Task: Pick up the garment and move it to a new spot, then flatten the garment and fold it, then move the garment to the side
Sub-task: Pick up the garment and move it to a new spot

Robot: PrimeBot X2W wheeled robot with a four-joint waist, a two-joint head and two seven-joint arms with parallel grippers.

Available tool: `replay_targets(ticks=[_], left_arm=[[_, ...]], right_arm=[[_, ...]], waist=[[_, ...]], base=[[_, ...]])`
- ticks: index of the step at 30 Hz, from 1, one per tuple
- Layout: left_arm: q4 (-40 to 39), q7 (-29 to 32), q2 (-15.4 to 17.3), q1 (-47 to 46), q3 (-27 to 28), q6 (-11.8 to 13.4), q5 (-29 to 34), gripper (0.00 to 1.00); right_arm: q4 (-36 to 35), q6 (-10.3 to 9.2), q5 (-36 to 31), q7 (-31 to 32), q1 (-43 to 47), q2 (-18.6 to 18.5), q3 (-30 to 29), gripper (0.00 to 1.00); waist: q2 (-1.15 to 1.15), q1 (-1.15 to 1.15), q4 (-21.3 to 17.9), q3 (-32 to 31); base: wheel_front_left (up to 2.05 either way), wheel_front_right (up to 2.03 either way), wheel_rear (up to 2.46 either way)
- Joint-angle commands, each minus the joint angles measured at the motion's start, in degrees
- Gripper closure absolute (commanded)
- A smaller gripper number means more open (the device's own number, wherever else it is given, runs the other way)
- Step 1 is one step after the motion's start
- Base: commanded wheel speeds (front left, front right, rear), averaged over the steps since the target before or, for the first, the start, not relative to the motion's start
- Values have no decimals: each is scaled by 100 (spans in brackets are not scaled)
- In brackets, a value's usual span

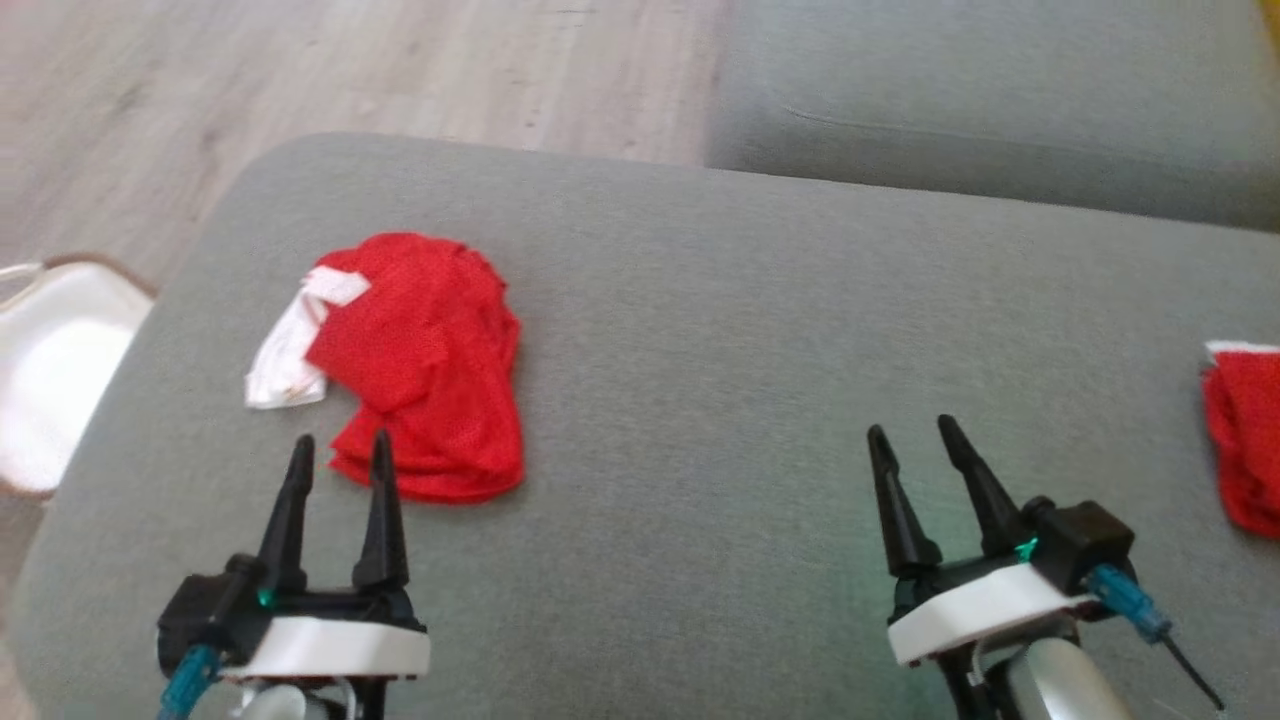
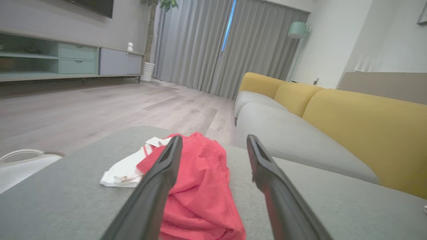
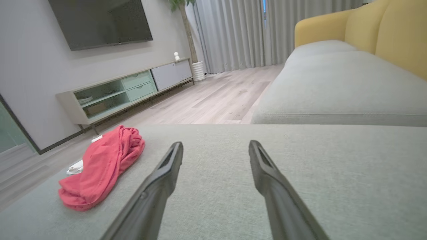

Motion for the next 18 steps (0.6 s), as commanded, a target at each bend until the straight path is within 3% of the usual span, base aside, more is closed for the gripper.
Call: replay_targets(ticks=[1, 10, 18], left_arm=[[-153, -29, 23, -140, 259, 26, 54, 0], [-203, -29, 23, -89, 432, 14, 94, 0], [-330, -29, 132, -673, 577, 3, 2, 0]], right_arm=[[-167, 14, 26, -63, -100, -12, 173, 0], [-134, 14, 166, -63, -44, -12, 462, 0], [-179, 14, 77, -63, -218, -12, 354, 0]], waist=[[0, 0, 240, -41], [0, 0, 556, -29], [0, 0, 315, 296]], base=[[0, 0, 0], [0, 0, 0], [0, 0, 0]])
